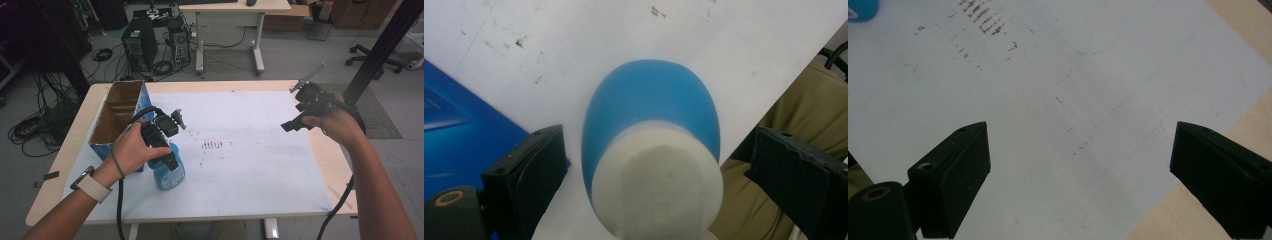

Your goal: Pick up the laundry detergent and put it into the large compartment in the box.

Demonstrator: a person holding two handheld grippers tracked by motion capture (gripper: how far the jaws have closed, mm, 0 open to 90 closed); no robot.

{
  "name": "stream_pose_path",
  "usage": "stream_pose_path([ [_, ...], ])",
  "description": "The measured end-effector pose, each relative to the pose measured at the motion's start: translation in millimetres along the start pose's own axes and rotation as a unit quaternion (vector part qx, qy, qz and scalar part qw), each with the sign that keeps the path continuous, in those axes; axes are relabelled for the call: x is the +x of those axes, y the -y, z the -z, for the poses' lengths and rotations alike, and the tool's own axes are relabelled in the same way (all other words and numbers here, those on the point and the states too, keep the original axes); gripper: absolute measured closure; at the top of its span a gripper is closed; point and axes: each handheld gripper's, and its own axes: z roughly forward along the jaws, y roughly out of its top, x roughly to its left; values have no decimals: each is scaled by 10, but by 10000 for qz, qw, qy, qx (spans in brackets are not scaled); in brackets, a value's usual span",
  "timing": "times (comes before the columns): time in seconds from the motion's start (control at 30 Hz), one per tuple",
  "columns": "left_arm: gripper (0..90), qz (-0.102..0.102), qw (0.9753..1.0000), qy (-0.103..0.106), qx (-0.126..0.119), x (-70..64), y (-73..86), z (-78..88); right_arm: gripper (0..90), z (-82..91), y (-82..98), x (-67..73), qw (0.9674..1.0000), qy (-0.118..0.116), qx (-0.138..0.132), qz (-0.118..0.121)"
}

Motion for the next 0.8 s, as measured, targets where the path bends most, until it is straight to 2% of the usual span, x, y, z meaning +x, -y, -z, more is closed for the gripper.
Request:
stream_pose_path([
  [0.8,140,84,10000,12,2,33,20,-122,94,-27,-1,4,10000,-19,7,1],
])
